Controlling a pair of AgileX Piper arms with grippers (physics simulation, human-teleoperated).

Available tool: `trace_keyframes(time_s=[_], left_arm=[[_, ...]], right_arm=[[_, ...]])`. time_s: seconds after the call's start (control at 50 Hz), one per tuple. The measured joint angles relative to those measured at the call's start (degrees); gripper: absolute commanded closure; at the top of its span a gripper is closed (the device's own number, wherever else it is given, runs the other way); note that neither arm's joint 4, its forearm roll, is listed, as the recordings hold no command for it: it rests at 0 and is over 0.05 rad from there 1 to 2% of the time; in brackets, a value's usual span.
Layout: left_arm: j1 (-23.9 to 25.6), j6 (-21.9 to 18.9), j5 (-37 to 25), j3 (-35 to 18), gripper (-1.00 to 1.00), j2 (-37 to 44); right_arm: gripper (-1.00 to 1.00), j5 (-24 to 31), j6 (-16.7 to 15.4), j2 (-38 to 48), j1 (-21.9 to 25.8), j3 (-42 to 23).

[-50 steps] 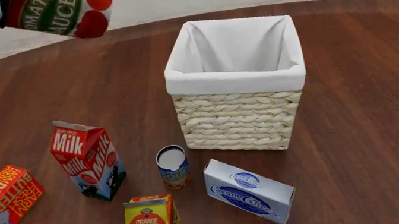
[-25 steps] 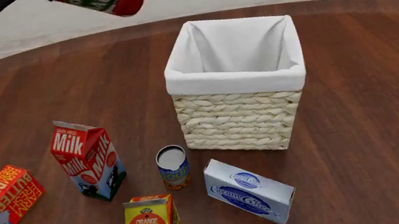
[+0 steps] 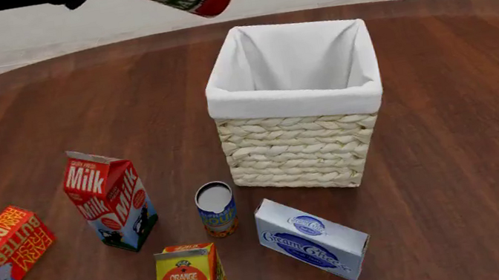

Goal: Pick up the tomato sauce, and put it in the basket.

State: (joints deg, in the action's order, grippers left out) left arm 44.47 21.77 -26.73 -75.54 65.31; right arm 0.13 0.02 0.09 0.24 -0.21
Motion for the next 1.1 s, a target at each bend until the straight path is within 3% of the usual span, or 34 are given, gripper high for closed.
trace_keyframes(time_s=[1.1], left_arm=[[-2.72,-1.87,9.57,-3.65,1.00,18.39]], right_arm=[[-1.00,0.00,0.00,0.00,0.00,0.00]])
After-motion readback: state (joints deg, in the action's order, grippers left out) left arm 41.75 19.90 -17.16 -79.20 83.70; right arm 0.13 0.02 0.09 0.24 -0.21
